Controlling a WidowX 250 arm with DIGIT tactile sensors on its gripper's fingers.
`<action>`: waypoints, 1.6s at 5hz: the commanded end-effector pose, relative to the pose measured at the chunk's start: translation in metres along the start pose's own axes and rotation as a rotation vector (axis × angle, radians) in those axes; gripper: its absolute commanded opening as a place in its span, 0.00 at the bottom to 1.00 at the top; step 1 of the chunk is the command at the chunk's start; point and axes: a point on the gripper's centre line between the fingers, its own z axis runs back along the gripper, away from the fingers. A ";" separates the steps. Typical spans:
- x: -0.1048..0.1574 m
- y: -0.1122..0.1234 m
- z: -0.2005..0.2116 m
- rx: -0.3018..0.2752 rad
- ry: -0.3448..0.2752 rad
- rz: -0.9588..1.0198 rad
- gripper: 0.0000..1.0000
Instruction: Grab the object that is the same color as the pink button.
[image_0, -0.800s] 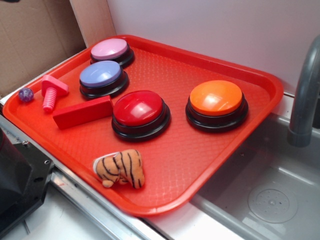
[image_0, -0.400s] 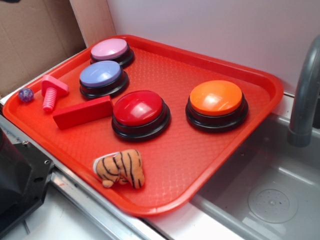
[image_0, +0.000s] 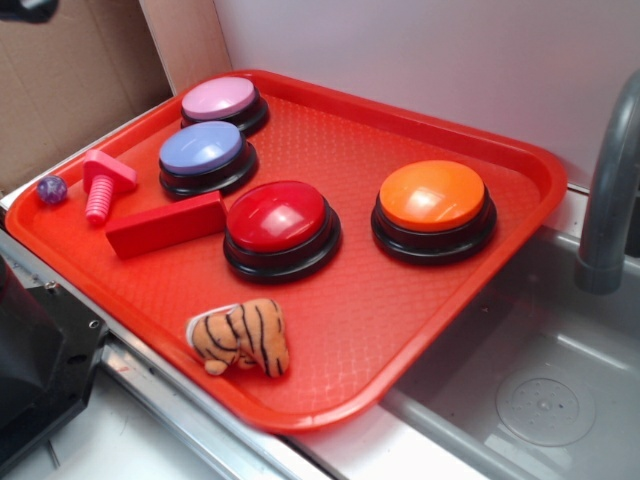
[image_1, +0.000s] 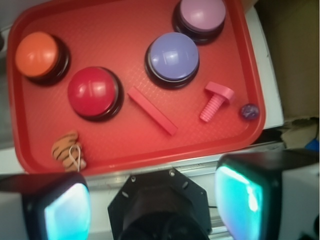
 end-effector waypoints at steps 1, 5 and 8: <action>0.017 0.042 -0.043 0.028 -0.031 0.232 1.00; 0.022 0.093 -0.126 0.119 -0.226 0.570 1.00; 0.034 0.105 -0.169 0.168 -0.210 0.576 1.00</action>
